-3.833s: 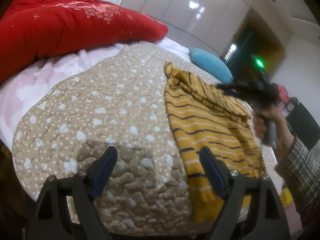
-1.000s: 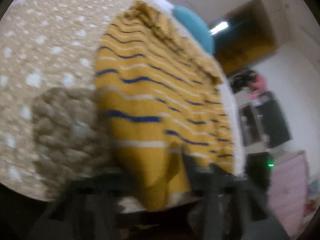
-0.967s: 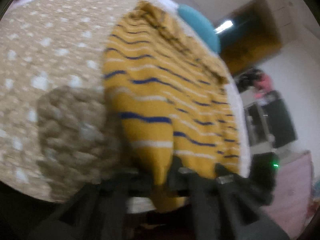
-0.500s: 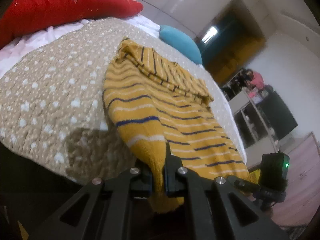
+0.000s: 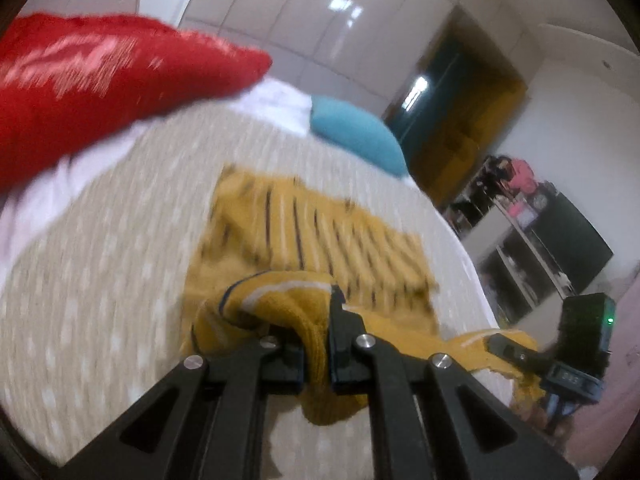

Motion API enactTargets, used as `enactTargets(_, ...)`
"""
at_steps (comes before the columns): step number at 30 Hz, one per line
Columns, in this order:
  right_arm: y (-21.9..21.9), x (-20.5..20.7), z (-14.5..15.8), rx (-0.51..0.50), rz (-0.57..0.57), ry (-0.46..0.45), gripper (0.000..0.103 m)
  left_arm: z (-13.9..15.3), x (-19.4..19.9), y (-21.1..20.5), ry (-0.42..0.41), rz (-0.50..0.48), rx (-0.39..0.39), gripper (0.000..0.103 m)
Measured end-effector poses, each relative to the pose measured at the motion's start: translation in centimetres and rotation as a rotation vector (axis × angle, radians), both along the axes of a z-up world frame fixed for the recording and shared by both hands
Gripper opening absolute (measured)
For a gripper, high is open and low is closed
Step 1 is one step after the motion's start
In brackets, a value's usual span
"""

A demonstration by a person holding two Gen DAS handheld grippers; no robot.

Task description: Fold small clothes

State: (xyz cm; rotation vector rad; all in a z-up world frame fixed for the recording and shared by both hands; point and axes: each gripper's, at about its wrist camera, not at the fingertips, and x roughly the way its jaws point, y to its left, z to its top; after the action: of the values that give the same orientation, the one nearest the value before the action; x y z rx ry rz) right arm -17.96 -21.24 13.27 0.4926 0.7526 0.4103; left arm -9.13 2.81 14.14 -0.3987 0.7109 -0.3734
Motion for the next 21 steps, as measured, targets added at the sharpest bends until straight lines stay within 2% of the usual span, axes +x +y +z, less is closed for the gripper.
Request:
enactTargets(4, -1.5, 5.8, 1.3, -0.032, -0.071, -0.021, 0.011, 0.4, 6.8, -0.6, 0.031, 0.012, 0.023, 0.008)
enactTargets(7, -2.2, 9.5, 0.4, -0.048, -0.113, 0.013, 0.011, -0.8, 10.4, -0.9, 0.088, 0.016, 0.033, 0.008)
enactTargets(12, -3.2, 13.8, -1.4, -0.064, -0.129, 0.078, 0.011, -2.7, 14.5, -2.3, 0.137, 0.011, 0.118, 0.008)
enactTargets(15, -4.5, 16.9, -2.8, -0.056, -0.16, 0.118, 0.013, -4.2, 17.8, -2.5, 0.188, 0.022, 0.135, 0.012)
enactTargets(17, -5.7, 18.8, -4.1, -0.024, -0.198, 0.157, 0.017, -5.3, 20.0, -2.0, 0.233, 0.028, 0.099, 0.013)
enactTargets(21, -8.4, 22.3, -7.3, 0.099, -0.272, 0.26, 0.024, -7.1, 22.8, -0.4, 0.31, 0.029, -0.048, 0.02)
